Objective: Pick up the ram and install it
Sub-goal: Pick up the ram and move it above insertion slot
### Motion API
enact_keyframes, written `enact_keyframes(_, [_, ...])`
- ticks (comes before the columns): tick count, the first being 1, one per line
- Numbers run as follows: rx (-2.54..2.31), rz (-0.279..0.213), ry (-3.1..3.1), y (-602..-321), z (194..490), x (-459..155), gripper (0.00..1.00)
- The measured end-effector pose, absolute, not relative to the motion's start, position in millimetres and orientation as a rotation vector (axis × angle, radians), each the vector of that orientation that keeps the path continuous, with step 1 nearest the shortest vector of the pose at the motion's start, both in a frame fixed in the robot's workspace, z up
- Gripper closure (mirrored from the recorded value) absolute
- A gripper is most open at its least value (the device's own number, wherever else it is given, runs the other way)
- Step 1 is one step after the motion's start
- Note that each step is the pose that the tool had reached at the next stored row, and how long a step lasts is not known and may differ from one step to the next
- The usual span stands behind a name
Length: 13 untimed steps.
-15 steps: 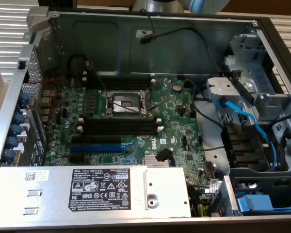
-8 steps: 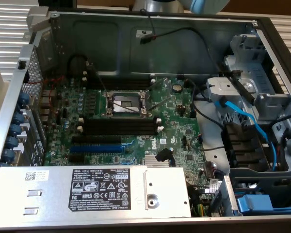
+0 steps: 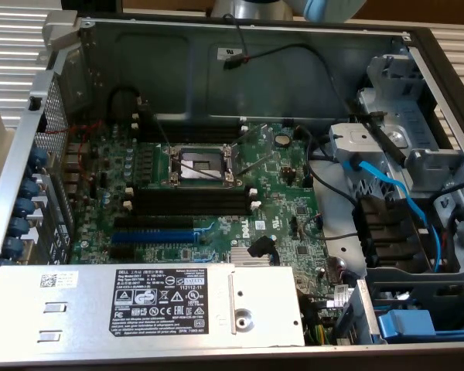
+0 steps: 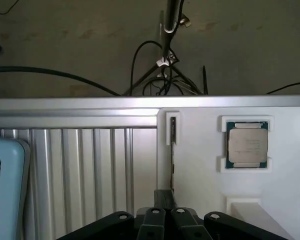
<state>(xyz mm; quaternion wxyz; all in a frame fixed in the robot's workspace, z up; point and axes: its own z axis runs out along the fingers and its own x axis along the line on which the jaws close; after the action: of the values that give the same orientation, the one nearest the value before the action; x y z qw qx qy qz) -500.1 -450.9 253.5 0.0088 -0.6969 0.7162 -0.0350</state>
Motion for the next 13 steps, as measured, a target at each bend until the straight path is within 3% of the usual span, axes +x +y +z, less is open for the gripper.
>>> enact_keyframes(13, [-2.176, -0.106, 2.236, -442, 230, -505, 0.89])
